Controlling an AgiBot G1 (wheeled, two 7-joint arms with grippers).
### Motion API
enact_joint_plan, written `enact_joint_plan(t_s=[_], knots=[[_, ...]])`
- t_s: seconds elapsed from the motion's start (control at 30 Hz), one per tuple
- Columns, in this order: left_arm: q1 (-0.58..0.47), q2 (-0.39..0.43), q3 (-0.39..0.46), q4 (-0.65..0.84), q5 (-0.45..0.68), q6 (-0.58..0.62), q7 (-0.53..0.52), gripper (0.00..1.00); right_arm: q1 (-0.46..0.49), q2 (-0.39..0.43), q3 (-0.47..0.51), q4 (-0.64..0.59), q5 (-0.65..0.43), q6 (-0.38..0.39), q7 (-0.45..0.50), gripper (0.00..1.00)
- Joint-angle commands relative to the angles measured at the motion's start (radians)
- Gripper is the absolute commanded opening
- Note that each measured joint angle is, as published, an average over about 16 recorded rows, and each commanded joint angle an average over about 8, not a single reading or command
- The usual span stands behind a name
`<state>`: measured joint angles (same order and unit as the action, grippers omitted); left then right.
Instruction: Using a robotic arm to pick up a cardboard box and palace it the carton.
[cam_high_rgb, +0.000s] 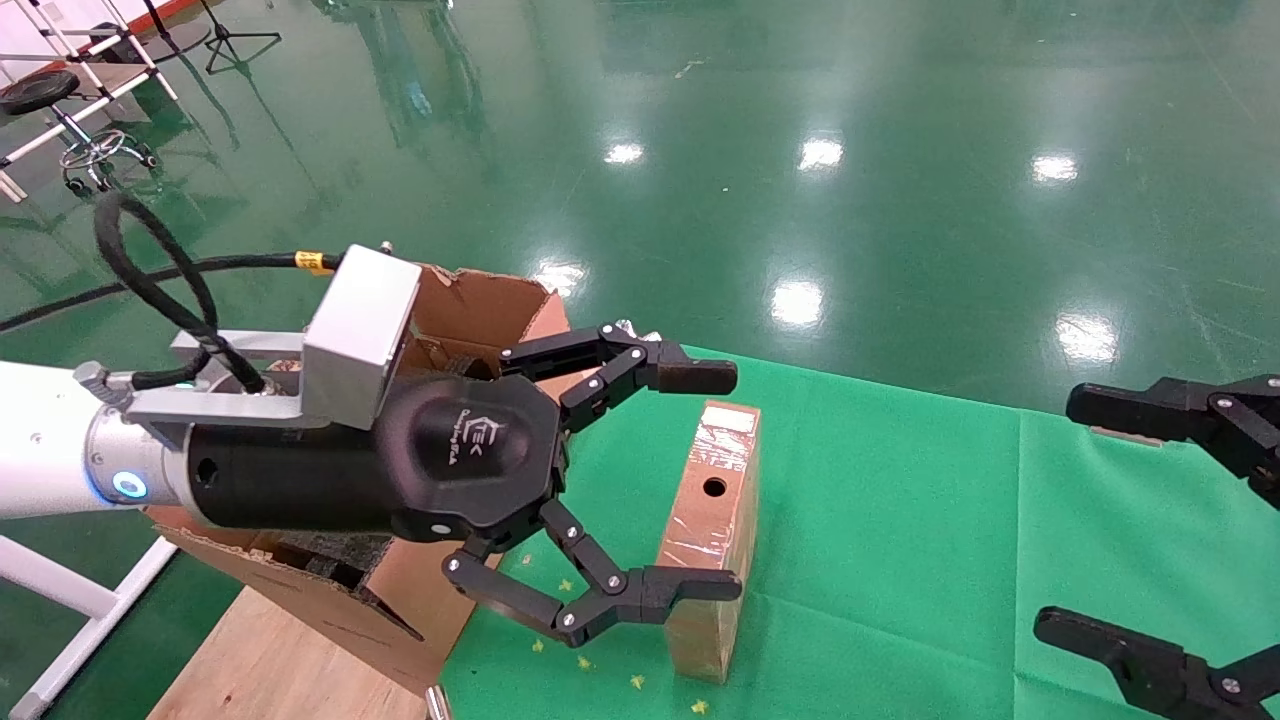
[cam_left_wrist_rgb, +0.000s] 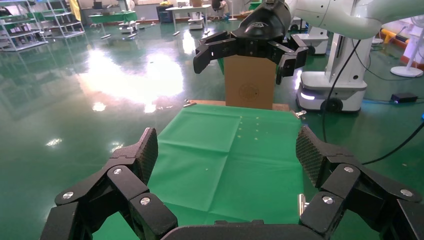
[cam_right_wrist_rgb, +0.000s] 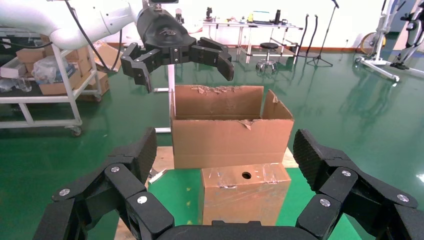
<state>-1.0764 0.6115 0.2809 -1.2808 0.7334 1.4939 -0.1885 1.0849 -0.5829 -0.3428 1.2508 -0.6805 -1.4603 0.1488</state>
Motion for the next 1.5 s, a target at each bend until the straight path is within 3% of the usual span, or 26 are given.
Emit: enact_joint_plan(t_s=[0.03,0.63,0.7,0.87,0.93,1.2,1.5], knots=[[0.000,0.000,0.000,0.000,0.000,0.000,0.000,1.00,0.000,0.000,0.000,0.000,0.000,0.000,0.000,1.00],[0.000,0.000,0.000,0.000,0.000,0.000,0.000,1.00,0.000,0.000,0.000,0.000,0.000,0.000,0.000,0.98],[0.000,0.000,0.000,0.000,0.000,0.000,0.000,1.00,0.000,0.000,0.000,0.000,0.000,0.000,0.000,0.81],[-0.003,-0.004,0.004,-0.001,0.018,-0.008,-0.002,1.00,0.000,0.000,0.000,0.000,0.000,0.000,0.000,0.19],[-0.008,-0.009,0.009,-0.002,0.039,-0.019,-0.006,1.00,0.000,0.000,0.000,0.000,0.000,0.000,0.000,0.03],[-0.046,-0.020,0.050,-0.021,0.134,-0.054,-0.062,1.00,0.000,0.000,0.000,0.000,0.000,0.000,0.000,0.00],[-0.056,-0.021,0.059,-0.028,0.157,-0.057,-0.067,1.00,0.000,0.000,0.000,0.000,0.000,0.000,0.000,0.00]])
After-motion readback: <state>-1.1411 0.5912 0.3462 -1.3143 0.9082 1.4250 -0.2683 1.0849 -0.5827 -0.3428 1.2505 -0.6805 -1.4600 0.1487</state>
